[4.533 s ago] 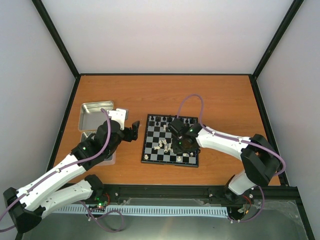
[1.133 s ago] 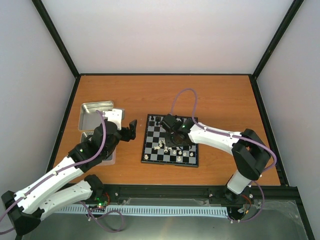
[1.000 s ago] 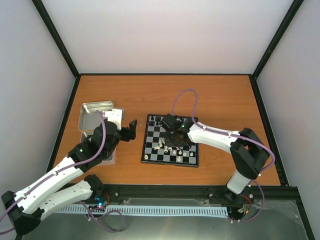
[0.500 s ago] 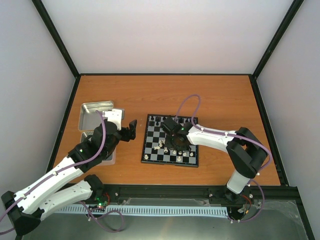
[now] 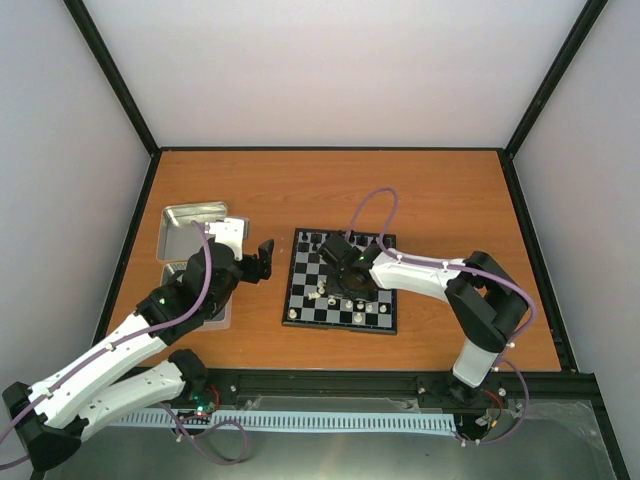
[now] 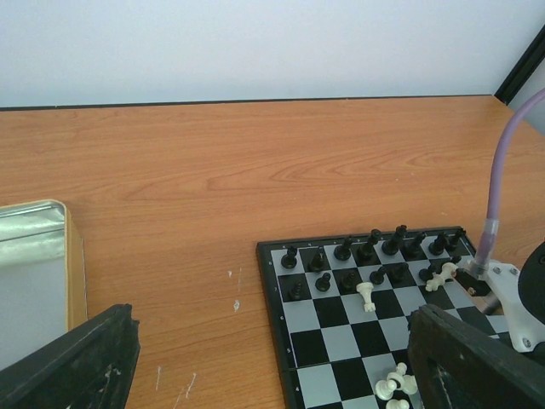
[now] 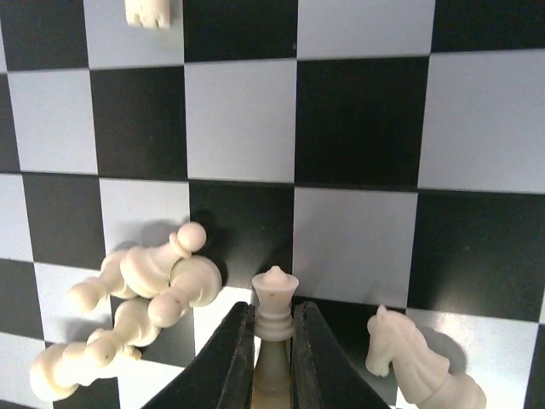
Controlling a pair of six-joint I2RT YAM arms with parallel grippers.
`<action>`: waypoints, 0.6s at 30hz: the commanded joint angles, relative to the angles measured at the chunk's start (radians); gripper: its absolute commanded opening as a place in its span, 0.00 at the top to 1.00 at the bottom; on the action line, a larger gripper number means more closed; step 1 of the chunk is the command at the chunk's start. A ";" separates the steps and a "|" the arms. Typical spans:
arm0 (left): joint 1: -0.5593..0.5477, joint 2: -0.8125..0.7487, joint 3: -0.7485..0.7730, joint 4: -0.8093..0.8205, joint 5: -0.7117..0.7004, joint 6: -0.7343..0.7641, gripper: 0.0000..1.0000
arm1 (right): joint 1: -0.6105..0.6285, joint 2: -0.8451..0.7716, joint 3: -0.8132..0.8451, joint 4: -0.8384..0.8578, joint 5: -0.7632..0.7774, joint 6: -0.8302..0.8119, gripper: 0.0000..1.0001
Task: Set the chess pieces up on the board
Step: Pick up the chess piece from the chessboard, then place the chess piece on the chessboard.
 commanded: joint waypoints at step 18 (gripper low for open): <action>0.071 0.003 0.068 0.237 0.395 -0.098 0.00 | -0.071 -0.587 -0.301 0.735 -0.185 -0.615 0.95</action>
